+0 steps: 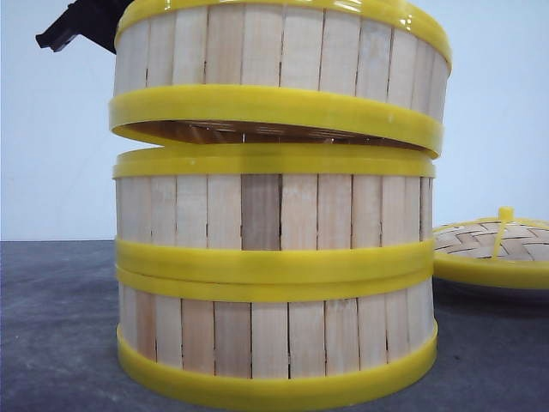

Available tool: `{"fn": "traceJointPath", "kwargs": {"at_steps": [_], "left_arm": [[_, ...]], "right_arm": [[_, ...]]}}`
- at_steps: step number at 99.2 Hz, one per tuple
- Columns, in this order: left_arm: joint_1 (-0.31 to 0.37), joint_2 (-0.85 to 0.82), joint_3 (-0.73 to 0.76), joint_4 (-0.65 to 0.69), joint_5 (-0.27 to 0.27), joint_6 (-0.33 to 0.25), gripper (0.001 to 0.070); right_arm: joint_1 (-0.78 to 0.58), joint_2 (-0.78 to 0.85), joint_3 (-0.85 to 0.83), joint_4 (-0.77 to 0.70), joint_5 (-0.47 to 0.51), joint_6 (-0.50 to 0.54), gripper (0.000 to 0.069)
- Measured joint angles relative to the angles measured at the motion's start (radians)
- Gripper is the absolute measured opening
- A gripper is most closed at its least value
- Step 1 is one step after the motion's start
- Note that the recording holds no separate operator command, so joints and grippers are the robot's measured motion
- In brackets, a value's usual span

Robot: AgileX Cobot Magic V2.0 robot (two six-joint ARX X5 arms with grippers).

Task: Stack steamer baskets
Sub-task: 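Lift the basket with the left gripper and set it atop the stack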

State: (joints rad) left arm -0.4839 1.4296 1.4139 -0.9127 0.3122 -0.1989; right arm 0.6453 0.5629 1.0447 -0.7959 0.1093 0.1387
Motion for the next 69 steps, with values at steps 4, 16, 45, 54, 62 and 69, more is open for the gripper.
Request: {"fn": "traceJointPath", "kwargs": {"at_steps": [4,16,45,54,62,69], "left_arm": [[0.000,0.000,-0.003,0.002,-0.006,0.001,0.0031],[-0.001,0.000,-0.006,0.005,-0.028,0.002,0.0031],[0.009,0.005,-0.020,0.011,-0.029,0.006,0.0031],[0.010,0.015,-0.021,0.011,-0.030,0.009,0.0031],[0.011,0.019,-0.022,0.011,-0.030,0.016,0.0031],[0.010,0.020,-0.022,0.010,-0.030,0.020,0.0032]], "right_arm": [[0.000,0.000,0.000,0.000,0.000,0.000,0.0321],[0.000,0.000,0.000,0.000,0.000,0.000,0.0321],[0.000,0.000,0.000,0.000,0.000,0.000,0.0321],[0.000,0.000,0.000,0.000,0.000,0.000,0.0321],[0.000,0.000,0.000,0.000,0.000,0.000,0.0321],[0.000,0.000,0.000,0.000,0.000,0.000,0.0321]]}}
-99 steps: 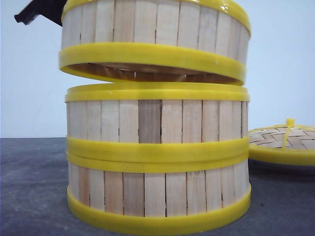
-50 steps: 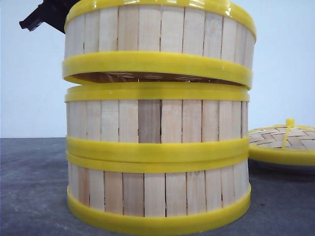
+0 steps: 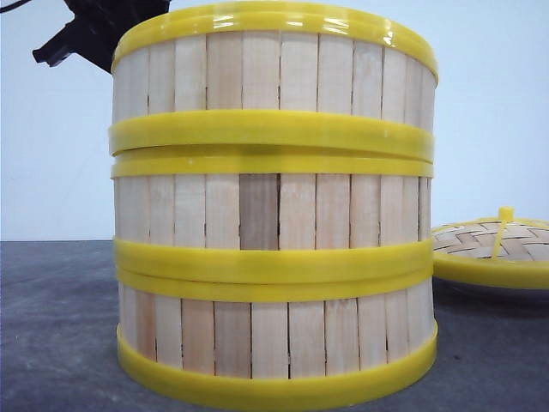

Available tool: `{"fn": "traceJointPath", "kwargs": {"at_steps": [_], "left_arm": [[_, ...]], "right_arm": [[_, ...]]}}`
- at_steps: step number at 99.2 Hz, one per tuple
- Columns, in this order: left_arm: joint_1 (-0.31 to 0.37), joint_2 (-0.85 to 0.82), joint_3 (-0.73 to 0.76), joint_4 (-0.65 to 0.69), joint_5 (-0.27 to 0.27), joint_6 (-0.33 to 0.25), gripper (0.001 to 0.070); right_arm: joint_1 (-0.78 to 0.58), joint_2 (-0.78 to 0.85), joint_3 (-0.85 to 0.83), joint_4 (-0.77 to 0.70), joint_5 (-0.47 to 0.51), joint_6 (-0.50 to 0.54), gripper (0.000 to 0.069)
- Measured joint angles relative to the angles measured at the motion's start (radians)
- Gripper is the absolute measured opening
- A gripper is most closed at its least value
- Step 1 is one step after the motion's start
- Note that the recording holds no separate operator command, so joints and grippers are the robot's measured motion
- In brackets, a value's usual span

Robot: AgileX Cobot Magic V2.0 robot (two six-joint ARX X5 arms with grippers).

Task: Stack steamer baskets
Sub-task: 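Lift the basket with the left gripper and set it atop the stack, then open the left gripper and withdraw it from the stack, then grasp the woven bamboo lid's yellow center hub with the right gripper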

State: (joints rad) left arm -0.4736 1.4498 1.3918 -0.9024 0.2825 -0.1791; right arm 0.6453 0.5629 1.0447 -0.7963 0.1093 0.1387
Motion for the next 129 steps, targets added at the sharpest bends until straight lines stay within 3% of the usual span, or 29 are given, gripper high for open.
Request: {"fn": "traceJointPath", "kwargs": {"at_steps": [14,30,37,69,78,91,101,114,129], "left_arm": [[0.000,0.009,0.000,-0.002,0.000,0.003,0.0047],[0.000,0.010,0.000,0.015,0.002,0.003,0.0207],[0.000,0.010,0.000,0.024,0.002,0.003,0.0247],[0.000,-0.070,-0.002,0.155,-0.001,0.003,0.0266],[0.000,-0.153,-0.002,0.194,-0.055,0.013,0.0266],[0.000,-0.278,-0.002,0.215,-0.176,0.048,0.0266],[0.002,-0.355,-0.002,0.215,-0.231,0.079,0.0266],[0.002,-0.452,-0.059,0.257,-0.240,0.098,0.0266],[-0.003,-0.607,-0.255,0.341,-0.241,0.104,0.0266]], "right_arm": [[0.000,0.000,0.000,0.000,0.000,0.000,0.0321],[0.000,0.000,0.000,-0.015,0.000,0.001,0.0368],[0.000,0.000,0.000,-0.021,0.000,0.002,0.0398],[0.000,0.014,0.000,-0.041,0.055,0.028,0.0414],[-0.005,0.050,0.000,-0.056,0.073,0.046,0.0414],[-0.029,0.121,0.000,-0.056,0.076,0.057,0.0414],[-0.068,0.181,0.000,-0.056,0.076,0.061,0.0414],[-0.150,0.262,0.000,-0.050,0.062,0.060,0.0414],[-0.279,0.365,0.000,-0.020,-0.017,0.043,0.0412]]}}
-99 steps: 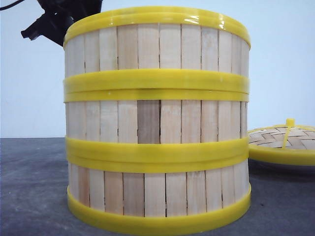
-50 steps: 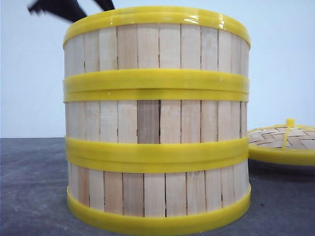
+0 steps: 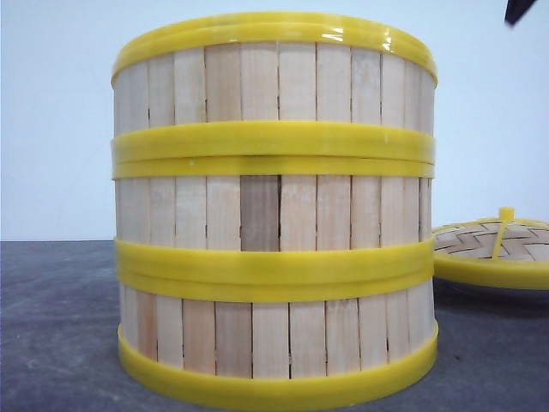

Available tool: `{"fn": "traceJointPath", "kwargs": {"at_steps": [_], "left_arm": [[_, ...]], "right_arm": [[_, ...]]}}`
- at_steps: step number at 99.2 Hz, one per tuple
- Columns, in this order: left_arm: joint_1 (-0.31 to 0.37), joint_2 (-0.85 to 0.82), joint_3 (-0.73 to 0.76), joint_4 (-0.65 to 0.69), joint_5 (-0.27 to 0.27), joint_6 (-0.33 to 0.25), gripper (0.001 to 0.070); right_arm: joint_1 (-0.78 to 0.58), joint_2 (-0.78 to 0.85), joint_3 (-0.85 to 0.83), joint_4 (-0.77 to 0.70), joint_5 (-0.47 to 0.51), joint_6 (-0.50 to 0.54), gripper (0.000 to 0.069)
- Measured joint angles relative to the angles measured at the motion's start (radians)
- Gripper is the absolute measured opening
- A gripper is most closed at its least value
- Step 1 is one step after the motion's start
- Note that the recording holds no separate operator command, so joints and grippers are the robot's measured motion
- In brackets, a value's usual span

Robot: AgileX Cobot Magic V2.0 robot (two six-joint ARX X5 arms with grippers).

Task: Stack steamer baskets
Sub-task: 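Grasp the woven bamboo lid's yellow center hub with the right gripper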

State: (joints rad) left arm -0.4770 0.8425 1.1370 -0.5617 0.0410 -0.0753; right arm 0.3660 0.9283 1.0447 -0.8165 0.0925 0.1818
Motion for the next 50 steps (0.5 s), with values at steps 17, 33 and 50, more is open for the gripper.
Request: {"fn": "traceJointPath", "kwargs": {"at_steps": [17,33,50], "left_arm": [[-0.037,-0.178,-0.201,-0.007,0.000,-0.017,0.0266],[-0.052,-0.274,-0.226,-0.084,0.001,-0.025,0.0266],[-0.052,-0.343,-0.225,-0.126,0.001,-0.043,0.0266]], "right_arm": [[-0.132,0.135,0.000,0.060,-0.104,-0.027,0.0402],[-0.193,0.268,0.000,0.119,-0.138,-0.040,0.0354],[-0.199,0.393,0.000,0.171,-0.145,-0.047,0.0336]]}}
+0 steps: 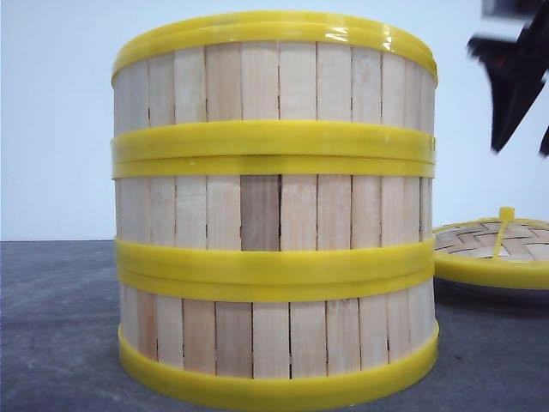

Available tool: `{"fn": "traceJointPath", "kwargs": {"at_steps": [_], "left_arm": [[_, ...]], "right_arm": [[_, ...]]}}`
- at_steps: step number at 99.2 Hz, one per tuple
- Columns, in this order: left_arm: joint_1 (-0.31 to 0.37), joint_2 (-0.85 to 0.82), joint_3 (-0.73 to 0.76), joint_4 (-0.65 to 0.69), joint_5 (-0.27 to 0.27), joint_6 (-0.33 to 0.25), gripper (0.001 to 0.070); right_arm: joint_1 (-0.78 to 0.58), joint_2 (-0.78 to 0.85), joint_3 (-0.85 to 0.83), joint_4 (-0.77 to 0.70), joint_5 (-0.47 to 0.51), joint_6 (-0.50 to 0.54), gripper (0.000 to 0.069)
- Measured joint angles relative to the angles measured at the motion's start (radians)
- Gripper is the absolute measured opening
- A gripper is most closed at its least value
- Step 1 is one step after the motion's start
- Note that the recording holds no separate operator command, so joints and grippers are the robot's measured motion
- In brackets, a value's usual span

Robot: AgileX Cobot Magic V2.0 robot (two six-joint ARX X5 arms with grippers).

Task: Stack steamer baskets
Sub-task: 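Grasp the woven bamboo lid's yellow center hub with the right gripper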

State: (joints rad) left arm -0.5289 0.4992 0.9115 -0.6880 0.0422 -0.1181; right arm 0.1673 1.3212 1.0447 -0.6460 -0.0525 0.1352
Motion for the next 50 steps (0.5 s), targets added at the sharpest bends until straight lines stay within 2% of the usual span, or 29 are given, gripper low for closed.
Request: {"fn": "traceJointPath", "kwargs": {"at_steps": [21,50], "left_arm": [[-0.002,-0.030,0.000,-0.020,0.000,-0.003,0.0266],[-0.002,-0.035,0.000,-0.029,0.000,-0.003,0.0266]], "right_arm": [[0.000,0.093,0.000,0.045,0.051,-0.006,0.0335],[0.000,0.135,0.000,0.115,0.075,-0.008,0.0334]]}}
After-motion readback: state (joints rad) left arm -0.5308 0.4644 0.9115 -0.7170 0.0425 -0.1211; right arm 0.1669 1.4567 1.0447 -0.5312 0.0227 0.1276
